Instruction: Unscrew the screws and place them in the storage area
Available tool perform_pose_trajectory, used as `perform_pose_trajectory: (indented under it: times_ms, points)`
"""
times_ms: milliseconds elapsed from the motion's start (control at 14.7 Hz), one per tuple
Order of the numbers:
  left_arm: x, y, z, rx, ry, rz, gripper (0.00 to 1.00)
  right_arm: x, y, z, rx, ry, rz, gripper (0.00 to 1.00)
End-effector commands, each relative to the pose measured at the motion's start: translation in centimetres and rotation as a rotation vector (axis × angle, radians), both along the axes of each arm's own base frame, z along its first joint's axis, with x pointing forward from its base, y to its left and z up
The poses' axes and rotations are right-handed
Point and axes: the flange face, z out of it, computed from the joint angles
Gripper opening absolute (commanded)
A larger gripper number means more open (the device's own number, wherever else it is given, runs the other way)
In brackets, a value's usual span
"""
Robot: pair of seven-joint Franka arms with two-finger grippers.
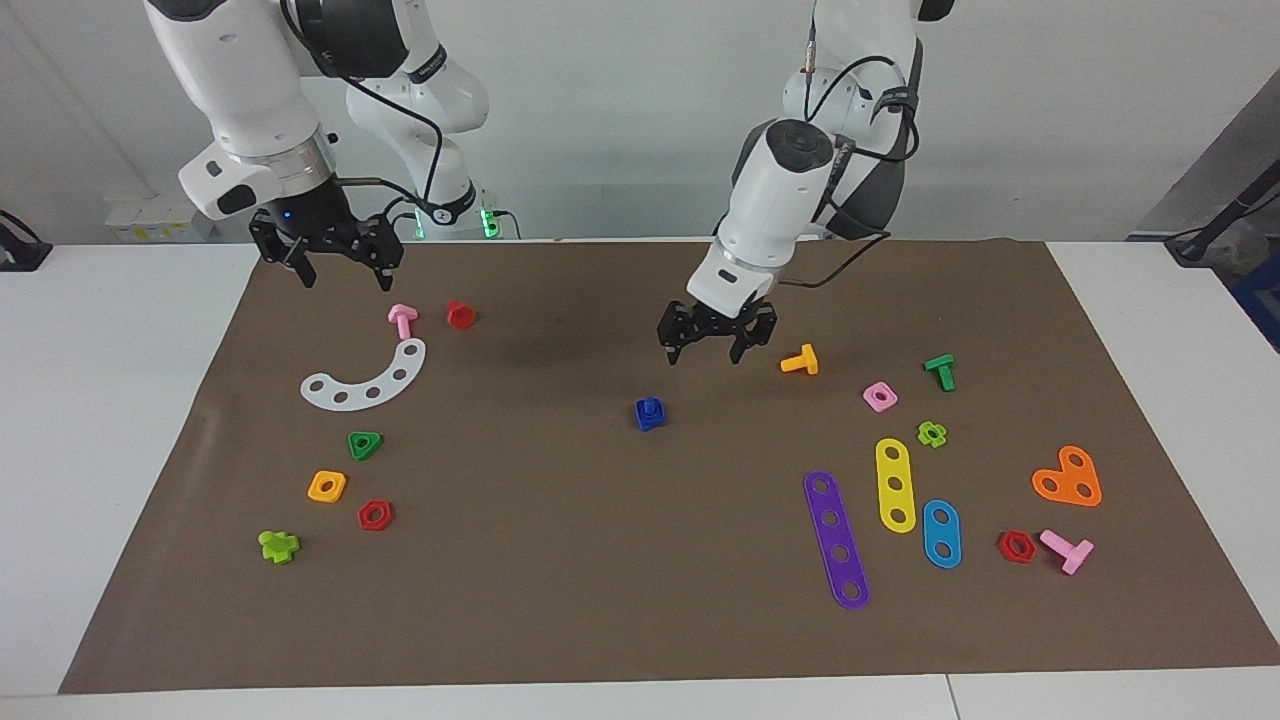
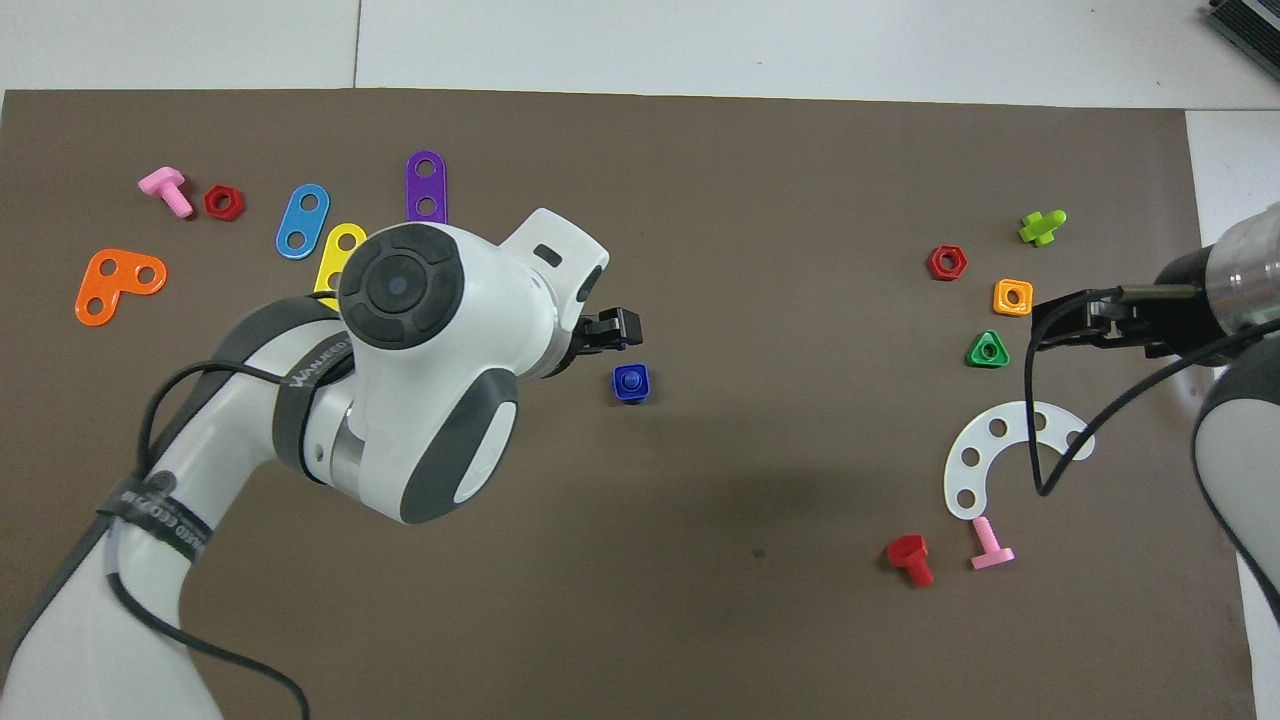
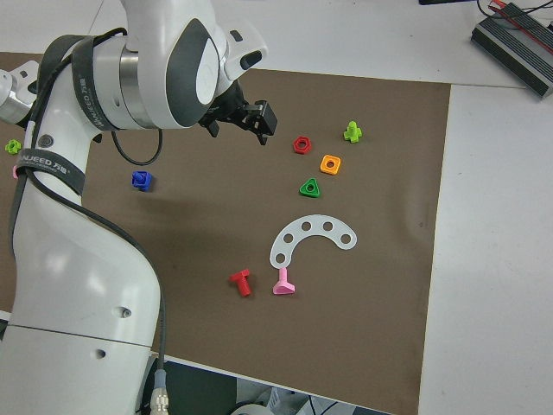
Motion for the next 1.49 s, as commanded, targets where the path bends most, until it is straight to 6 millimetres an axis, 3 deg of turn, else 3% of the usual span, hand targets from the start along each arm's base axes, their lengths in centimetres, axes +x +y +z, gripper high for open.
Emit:
perform_pose_trajectory:
  times_ms: [0, 136, 475, 747, 1426]
  points:
    - [1.4, -4.2, -4.4, 0.004, 0.027, 0.011, 1.00, -0.2, -0.2, 0.0, 0.006, 0.006, -0.005, 1.00]
    - [0.8, -6.2, -7.2, 0.071, 0.012, -0.012, 0.99, -0.2, -0.2, 0.0, 0.006, 0.006, -0.004, 1.00]
    - [0.9, -6.1, -10.8, 0.123, -0.016, -0.041, 0.95, -0.2, -0.3, 0.0, 0.006, 0.006, -0.005, 1.00]
    - [-0.6, -5.9, -13.7, 0.156, -0.015, -0.073, 0.88, -0.2, -0.3, 0.0, 0.006, 0.006, -0.005, 1.00]
    - [-2.4, -7.2, -14.8, 0.216, -0.044, -0.160, 0.71, -0.2, -0.3, 0.0, 0.006, 0.006, -0.005, 1.00]
